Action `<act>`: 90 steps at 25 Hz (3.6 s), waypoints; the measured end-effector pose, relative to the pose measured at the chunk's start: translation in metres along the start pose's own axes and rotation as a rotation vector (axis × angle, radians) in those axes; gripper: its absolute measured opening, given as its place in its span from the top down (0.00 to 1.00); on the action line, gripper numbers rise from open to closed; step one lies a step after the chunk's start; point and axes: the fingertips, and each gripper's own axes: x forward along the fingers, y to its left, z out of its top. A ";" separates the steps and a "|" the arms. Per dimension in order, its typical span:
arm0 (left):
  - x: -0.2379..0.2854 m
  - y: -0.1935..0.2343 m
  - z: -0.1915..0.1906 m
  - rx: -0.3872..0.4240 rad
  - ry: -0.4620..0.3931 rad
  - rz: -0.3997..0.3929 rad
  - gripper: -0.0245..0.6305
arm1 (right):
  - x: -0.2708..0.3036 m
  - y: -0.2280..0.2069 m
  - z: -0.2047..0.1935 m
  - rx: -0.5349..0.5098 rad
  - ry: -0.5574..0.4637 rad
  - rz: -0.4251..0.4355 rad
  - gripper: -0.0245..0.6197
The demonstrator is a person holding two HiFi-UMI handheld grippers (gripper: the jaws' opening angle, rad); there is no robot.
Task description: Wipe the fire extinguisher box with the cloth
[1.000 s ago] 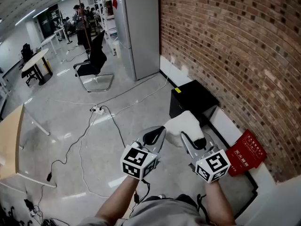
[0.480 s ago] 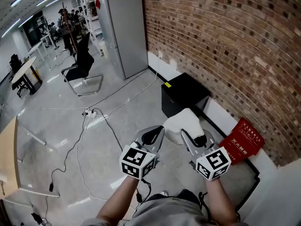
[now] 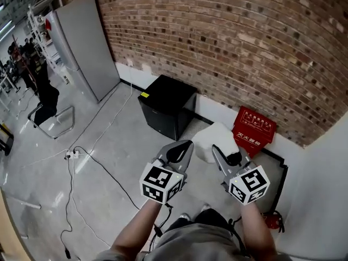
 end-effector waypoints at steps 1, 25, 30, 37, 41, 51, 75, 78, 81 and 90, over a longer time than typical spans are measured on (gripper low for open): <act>0.011 -0.011 0.000 0.002 0.003 -0.033 0.96 | -0.011 -0.011 -0.002 0.005 0.004 -0.033 0.84; 0.247 -0.201 -0.021 0.047 0.151 -0.388 0.96 | -0.196 -0.256 -0.055 0.129 0.025 -0.420 0.84; 0.315 -0.216 -0.034 0.044 0.177 -0.356 0.96 | -0.204 -0.333 -0.076 0.128 0.036 -0.396 0.84; 0.383 -0.221 -0.051 0.074 0.267 -0.293 0.96 | -0.209 -0.420 -0.112 0.200 0.052 -0.357 0.84; 0.420 -0.226 -0.070 0.082 0.313 -0.300 0.96 | -0.214 -0.457 -0.137 0.227 0.078 -0.378 0.84; 0.498 -0.190 -0.152 0.095 0.383 -0.392 0.96 | -0.184 -0.499 -0.242 0.310 0.184 -0.494 0.84; 0.573 -0.084 -0.444 -0.012 0.535 -0.418 0.96 | -0.101 -0.548 -0.561 0.294 0.496 -0.768 0.84; 0.575 -0.057 -0.455 -0.022 0.554 -0.386 0.96 | -0.048 -0.534 -0.557 0.263 0.481 -0.689 0.84; 0.573 -0.033 -0.458 -0.044 0.567 -0.358 0.96 | 0.003 -0.516 -0.555 0.264 0.473 -0.617 0.84; 0.533 0.043 -0.471 -0.062 0.618 -0.309 0.96 | 0.138 -0.463 -0.548 0.244 0.440 -0.418 0.84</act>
